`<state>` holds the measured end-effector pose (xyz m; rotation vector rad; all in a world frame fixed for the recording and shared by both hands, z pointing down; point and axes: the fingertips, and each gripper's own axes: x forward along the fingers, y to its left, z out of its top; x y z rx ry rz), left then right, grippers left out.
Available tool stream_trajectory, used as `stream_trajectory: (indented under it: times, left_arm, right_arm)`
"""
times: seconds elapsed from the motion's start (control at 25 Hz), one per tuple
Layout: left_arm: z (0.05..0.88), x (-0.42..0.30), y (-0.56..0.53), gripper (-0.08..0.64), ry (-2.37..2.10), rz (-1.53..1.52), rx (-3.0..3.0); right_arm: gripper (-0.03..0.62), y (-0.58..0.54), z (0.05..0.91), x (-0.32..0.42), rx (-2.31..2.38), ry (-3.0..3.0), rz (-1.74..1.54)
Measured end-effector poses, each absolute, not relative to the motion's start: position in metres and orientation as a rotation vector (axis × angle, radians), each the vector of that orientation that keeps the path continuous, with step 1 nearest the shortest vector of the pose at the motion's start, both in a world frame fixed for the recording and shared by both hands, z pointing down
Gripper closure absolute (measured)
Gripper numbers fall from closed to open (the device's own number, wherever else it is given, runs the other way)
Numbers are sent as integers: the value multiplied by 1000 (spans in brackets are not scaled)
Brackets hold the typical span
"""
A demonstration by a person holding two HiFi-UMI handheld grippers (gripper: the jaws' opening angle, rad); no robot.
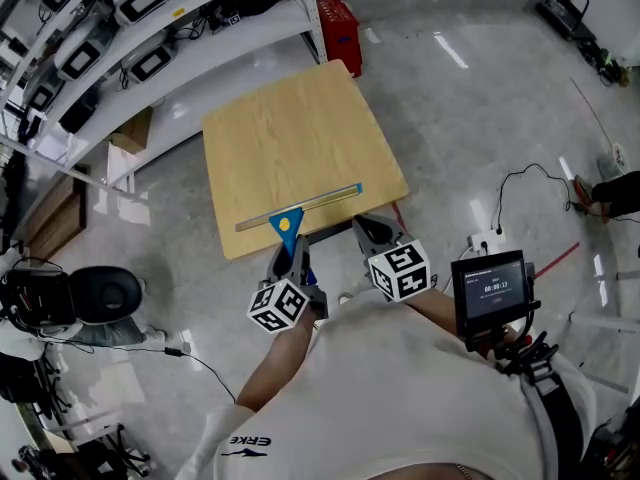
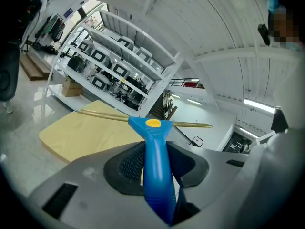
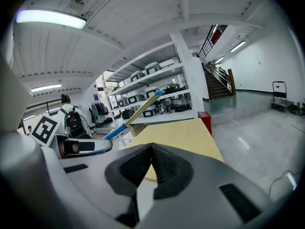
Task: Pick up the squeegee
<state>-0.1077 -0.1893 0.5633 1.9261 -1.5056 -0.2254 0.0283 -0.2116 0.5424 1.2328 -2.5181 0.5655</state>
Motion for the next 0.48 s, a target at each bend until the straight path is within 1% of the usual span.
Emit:
stream_trajectory:
  times: [0.48]
  left_arm:
    - [565, -107, -188, 431, -1503, -216, 1915]
  right_arm:
    - [588, -210, 545, 27, 1225, -2504, 575]
